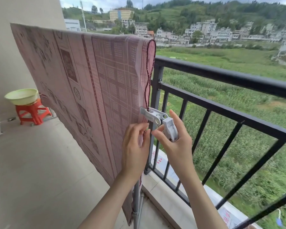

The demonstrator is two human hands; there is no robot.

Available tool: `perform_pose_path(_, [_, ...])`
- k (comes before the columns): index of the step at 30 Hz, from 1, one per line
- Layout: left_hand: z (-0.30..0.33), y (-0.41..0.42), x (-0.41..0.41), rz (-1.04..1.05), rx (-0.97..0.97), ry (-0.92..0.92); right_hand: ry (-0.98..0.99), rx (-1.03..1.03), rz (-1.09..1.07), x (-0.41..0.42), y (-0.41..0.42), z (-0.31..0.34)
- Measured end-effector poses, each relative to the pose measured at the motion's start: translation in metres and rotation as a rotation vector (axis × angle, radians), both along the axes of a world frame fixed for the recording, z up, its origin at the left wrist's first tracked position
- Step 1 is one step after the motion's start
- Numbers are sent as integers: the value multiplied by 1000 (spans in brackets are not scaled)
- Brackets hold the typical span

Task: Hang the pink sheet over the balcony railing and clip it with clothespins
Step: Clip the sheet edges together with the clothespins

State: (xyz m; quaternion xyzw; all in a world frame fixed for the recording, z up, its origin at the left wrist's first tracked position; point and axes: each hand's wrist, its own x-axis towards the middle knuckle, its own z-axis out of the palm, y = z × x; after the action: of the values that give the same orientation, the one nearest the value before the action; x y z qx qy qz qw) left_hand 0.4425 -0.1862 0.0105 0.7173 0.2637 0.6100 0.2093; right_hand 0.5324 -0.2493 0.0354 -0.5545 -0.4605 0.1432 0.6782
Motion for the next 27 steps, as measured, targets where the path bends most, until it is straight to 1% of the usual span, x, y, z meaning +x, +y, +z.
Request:
perform_pose_path(3, [-26, -2, -6, 19, -96, 7, -4, -9, -23, 9, -4, -26])
perform_pose_path(6, [-66, 3, -17, 41, -257, 88, 68, -108, -70, 15, -5, -70])
perform_pose_path(10, [-125, 9, -31, 43, -528, 297, 193, -336, -100, 18, 2, -136])
perform_pose_path(13, [-164, 7, -38, 45, -692, 445, 181, -516, -94, 19, 9, -182])
perform_pose_path(16, [-194, 5, -40, 29, -801, 549, 160, -684, -49, 17, 19, -215])
perform_pose_path(20, [-216, 7, -37, 28, -900, 625, 157, -845, 121, 14, 31, -242])
perform_pose_path(23, [-221, 10, -32, 32, -902, 624, 180, -777, 230, 13, 39, -244])
perform_pose_path(25, [-220, 12, -28, 45, -871, 601, 277, -734, 263, 13, 44, -242])
perform_pose_path(27, [-220, 12, -27, 73, -850, 577, 372, -744, 295, 16, 46, -248])
